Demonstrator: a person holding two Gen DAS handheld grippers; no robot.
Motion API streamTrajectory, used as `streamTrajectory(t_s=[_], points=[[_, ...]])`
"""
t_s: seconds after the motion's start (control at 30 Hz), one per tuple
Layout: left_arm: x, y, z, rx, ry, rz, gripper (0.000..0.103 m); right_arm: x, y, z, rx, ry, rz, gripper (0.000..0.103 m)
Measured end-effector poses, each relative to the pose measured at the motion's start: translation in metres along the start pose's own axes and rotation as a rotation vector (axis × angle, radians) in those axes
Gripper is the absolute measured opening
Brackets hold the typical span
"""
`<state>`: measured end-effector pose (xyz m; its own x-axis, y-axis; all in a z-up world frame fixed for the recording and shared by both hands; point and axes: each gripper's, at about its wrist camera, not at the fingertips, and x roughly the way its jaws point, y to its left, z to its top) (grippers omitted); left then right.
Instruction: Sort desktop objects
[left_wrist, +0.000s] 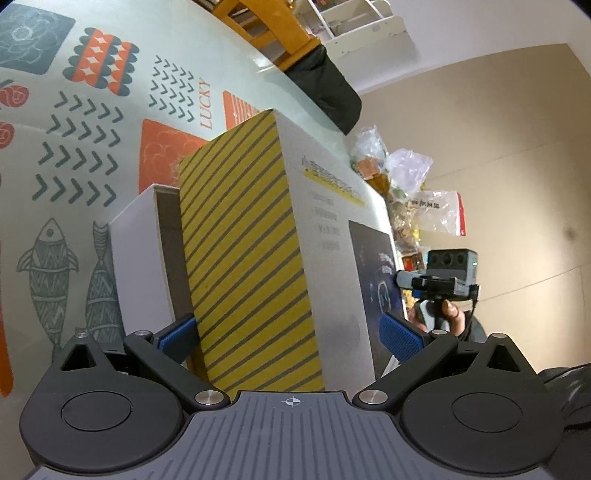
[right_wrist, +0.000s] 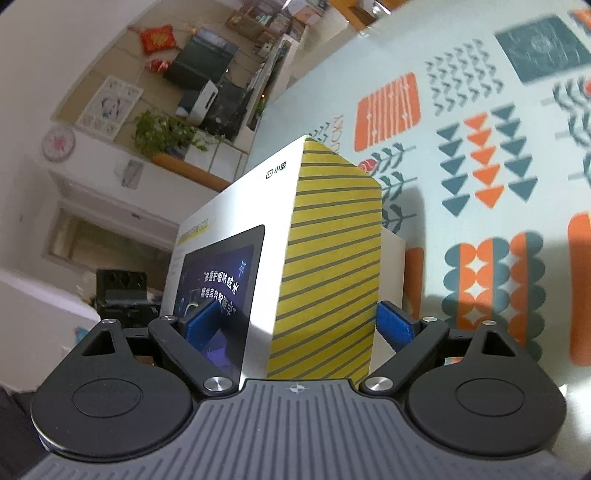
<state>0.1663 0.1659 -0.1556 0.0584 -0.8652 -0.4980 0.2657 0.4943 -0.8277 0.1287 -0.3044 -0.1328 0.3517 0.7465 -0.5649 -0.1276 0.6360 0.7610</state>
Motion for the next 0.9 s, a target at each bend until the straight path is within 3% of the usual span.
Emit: streamTrajectory(t_s=[0.2,0.3,0.43,0.6,0.73,0.9], points=[[-0.017,-0.003,-0.007,-0.014,-0.031,-0.011,0.103,0.002,0.018,-0.004,-0.013,0.018,-0.025,0.103],[-0.020,-0.008,-0.011,-0.004,-0.042,-0.019,0.103,0.008,0.023,-0.010,-0.045,0.043,-0.078,0.103],[-0.011,-0.007,-0.016,-0.011,-0.016,-0.007,0.103,0.009,0.016,-0.013,-0.006,0.039,-0.059,0.103],[-0.008,-0.012,-0.019,0.005,-0.002,-0.007,0.103,0.006,0.029,-0.018,-0.056,0.032,-0.069,0.103],[-0.018,-0.006,-0.024,-0.012,0.018,0.023,0.102,0.006,0.037,-0.023,-0.115,0.016,-0.086,0.103],[-0.058,-0.015,-0.026,-0.002,-0.026,0.085,0.103,0.004,0.042,-0.024,-0.140,0.012,-0.102,0.103]])
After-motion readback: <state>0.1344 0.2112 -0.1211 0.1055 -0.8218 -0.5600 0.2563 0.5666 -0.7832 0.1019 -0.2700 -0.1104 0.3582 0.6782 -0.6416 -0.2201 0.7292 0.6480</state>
